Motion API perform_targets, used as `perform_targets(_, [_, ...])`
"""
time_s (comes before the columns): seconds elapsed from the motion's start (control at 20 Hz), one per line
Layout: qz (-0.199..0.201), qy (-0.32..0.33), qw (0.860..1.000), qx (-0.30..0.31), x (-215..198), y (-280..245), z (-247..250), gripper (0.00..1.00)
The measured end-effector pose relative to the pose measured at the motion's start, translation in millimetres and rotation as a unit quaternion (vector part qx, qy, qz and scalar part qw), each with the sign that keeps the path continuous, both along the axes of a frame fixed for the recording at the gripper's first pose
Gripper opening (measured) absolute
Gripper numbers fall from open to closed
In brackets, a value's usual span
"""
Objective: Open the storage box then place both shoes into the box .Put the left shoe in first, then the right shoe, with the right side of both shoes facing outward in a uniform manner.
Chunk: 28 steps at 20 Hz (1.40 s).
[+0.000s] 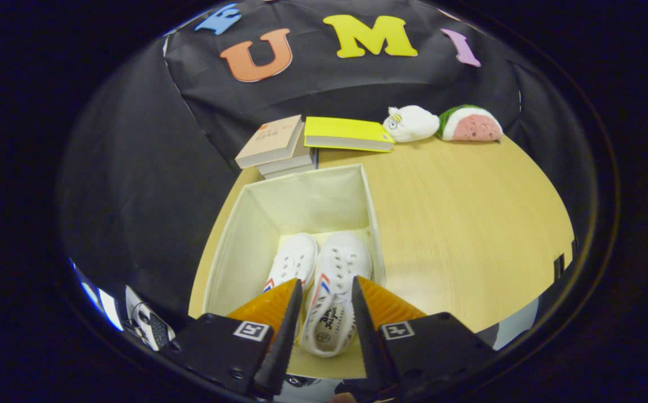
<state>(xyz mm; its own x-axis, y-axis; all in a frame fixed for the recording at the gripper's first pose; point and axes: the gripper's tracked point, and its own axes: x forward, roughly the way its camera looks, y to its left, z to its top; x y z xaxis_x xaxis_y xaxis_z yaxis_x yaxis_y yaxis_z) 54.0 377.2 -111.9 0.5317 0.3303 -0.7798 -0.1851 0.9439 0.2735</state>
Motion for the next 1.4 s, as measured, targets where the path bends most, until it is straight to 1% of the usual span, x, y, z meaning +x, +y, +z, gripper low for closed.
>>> perform_targets(0.1, [0.017,-0.057,0.998,-0.021,8.0,-11.9,15.2,0.91])
perform_targets(0.15, [0.024,-0.089,0.995,-0.034,11.7,-19.1,23.1,0.95])
perform_targets(0.25, [0.028,-0.142,0.989,-0.036,14.7,-33.7,41.6,0.95])
perform_targets(0.35, [0.028,-0.188,0.981,-0.025,15.7,-50.4,60.5,0.95])
perform_targets(0.4, [0.031,-0.217,0.976,-0.018,16.1,-60.1,69.7,0.95])
perform_targets(0.5, [0.011,-0.286,0.958,-0.02,18.0,-92.8,89.1,0.96])
perform_targets(0.65, [-0.031,-0.379,0.924,-0.032,6.7,-146.8,110.2,0.99])
perform_targets(0.8, [-0.068,-0.407,0.911,-0.022,-18.2,-188.9,103.5,0.99])
perform_targets(0.9, [-0.087,-0.42,0.903,-0.022,-26.9,-213.3,95.6,0.99])
perform_targets(1.05, [-0.091,-0.427,0.899,-0.028,-36.2,-232.2,77.0,0.99])
perform_targets(1.25, [-0.095,-0.454,0.885,-0.046,-40.0,-250.4,68.9,0.99])
perform_targets(1.35, [-0.087,-0.454,0.886,-0.041,-44.5,-248.1,59.2,0.99])
perform_targets(1.4, [-0.082,-0.447,0.89,-0.037,-45.8,-247.7,53.1,0.99])
